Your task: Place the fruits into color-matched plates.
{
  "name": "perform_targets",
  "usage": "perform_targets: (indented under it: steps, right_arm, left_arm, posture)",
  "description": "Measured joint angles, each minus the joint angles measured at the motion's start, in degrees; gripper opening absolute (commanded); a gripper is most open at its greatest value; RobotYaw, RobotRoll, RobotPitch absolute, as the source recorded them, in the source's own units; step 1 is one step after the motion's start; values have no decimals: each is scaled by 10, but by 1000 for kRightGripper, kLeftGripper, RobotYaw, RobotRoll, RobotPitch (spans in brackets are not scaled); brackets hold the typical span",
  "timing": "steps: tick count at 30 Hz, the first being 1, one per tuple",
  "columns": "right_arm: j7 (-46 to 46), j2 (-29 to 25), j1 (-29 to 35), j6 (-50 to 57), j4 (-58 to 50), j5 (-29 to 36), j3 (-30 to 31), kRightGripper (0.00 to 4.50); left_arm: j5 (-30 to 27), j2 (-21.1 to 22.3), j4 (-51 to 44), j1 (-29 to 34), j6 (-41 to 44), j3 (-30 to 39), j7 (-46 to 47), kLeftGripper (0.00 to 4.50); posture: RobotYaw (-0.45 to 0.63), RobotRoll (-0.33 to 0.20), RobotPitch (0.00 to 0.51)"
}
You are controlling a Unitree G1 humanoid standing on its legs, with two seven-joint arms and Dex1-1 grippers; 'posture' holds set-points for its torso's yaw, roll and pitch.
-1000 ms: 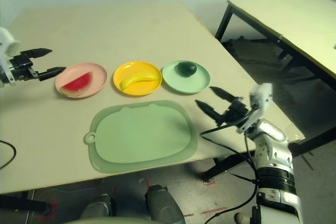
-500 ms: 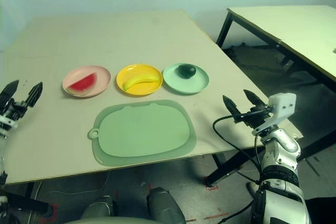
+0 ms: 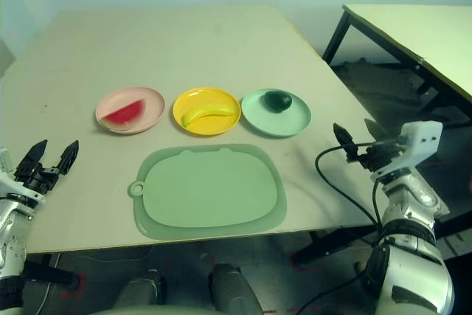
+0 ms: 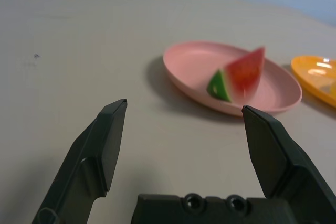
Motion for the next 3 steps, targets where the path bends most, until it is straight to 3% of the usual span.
perform_targets:
  steps: [3]
  right_arm:
    - [1, -1, -15, 3, 7, -9, 0, 4500]
  left_arm:
    - [0, -6, -8, 4, 0, -2, 13, 4460]
  posture:
    - [-92, 0, 82]
